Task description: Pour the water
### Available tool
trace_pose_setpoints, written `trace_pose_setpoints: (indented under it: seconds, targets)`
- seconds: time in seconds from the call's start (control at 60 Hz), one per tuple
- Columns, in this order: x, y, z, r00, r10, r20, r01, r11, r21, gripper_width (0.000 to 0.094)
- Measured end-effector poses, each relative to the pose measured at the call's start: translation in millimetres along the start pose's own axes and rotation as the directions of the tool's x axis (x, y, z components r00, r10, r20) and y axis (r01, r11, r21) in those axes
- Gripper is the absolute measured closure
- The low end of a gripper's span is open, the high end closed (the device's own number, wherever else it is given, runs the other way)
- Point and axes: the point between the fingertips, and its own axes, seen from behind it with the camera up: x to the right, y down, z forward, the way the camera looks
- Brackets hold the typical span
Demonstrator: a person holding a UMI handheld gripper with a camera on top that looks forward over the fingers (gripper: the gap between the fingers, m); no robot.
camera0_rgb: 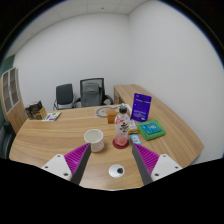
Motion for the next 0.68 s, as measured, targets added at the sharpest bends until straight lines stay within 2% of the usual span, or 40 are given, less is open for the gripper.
trace_pose_setpoints:
  seconds: [0.283, 0.383, 0.683]
  targets:
    - [-20, 21, -99, 0.999, 0.018, -0.044, -0.018, 1.000, -0.015, 0.0080]
    - [-18, 22, -115, 0.997, -0.004, -0.071, 0.003, 1.000, -0.008, 0.0078]
    - [-18, 19, -129, 0.997, 0.000, -0.075, 0.000, 1.000, 0.002, 0.0077]
